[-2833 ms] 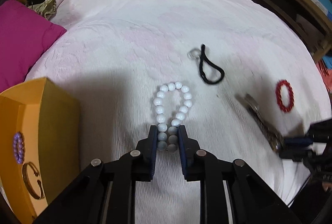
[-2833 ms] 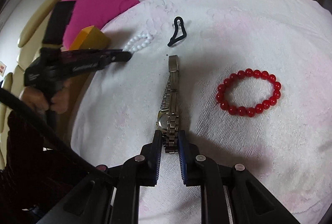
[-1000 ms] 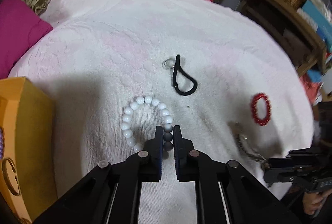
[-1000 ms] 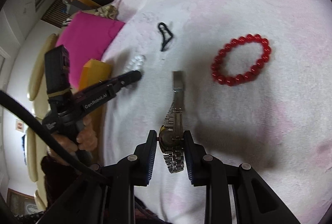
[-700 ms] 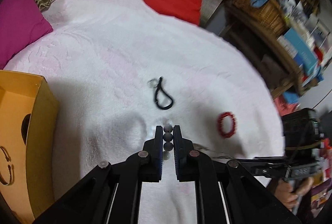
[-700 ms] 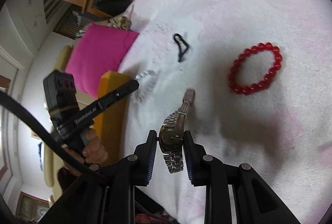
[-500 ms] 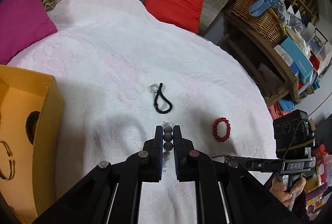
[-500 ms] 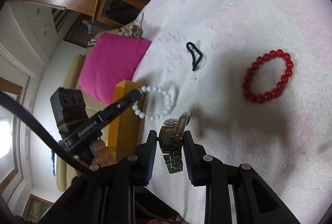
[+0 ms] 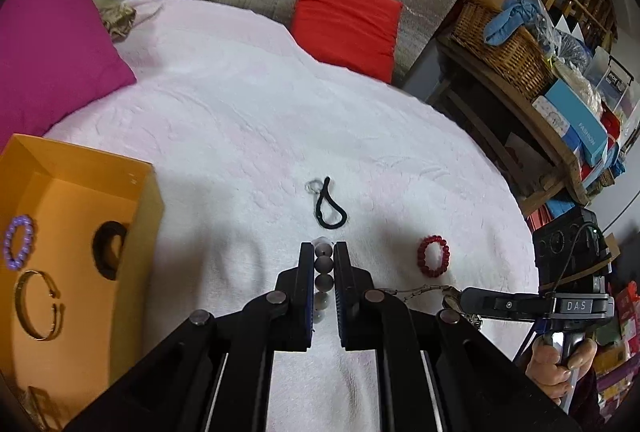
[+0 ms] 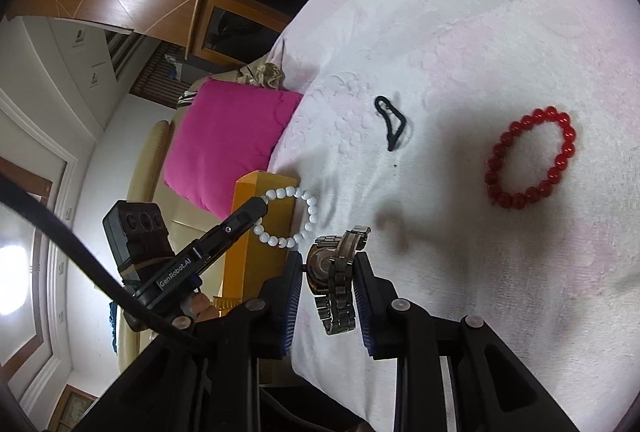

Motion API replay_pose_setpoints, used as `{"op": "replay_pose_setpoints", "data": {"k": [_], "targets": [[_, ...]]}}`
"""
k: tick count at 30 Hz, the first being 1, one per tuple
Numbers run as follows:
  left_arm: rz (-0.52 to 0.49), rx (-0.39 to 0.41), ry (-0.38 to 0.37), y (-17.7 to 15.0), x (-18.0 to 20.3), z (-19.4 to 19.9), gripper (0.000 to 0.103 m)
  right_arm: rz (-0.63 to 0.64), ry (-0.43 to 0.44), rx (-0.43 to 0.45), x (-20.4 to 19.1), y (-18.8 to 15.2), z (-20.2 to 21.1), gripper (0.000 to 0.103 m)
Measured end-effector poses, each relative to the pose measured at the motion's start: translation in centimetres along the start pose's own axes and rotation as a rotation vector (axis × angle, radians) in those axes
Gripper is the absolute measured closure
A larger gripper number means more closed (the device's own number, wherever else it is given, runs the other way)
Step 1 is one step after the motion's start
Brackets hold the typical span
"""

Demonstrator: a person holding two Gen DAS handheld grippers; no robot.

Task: Organize jewelry
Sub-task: 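Carry both items over the orange box and open both tools to drop them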

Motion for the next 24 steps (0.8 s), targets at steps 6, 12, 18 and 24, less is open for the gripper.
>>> {"op": "replay_pose_setpoints", "data": {"k": [6, 12, 18, 24], "targets": [[0.028, 0.063, 0.022, 0.2, -1.7, 3.3, 0.094, 0.006, 0.028, 0.003, -1.5, -0.1, -1.1, 0.075], [0.058, 0.137, 0.090, 0.2, -4.4, 7.6, 0.094, 0.024, 0.084, -0.014, -4.0, -0.3, -3.5, 0.075], [0.162, 0.173, 0.204, -1.9, -10.7, 11.8, 0.094, 0.069, 0.159, -0.073, -7.6, -1.1, -7.9, 0.075], [0.219, 0.119, 0.307, -4.8, -15.3, 12.8, 0.094, 0.094, 0.221, -0.160, -11.0, -2.9, -13.9, 0.075]]}}
Point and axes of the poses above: each gripper's, at about its wrist camera, not at the fingertips, and z roughly against the way its jaws point, x to its right, y to its top, the point moved 2 cm from there along -z, roughly the way its jaws point, and after that the axes turned 13 degrees about y, right-handed, at the moved point
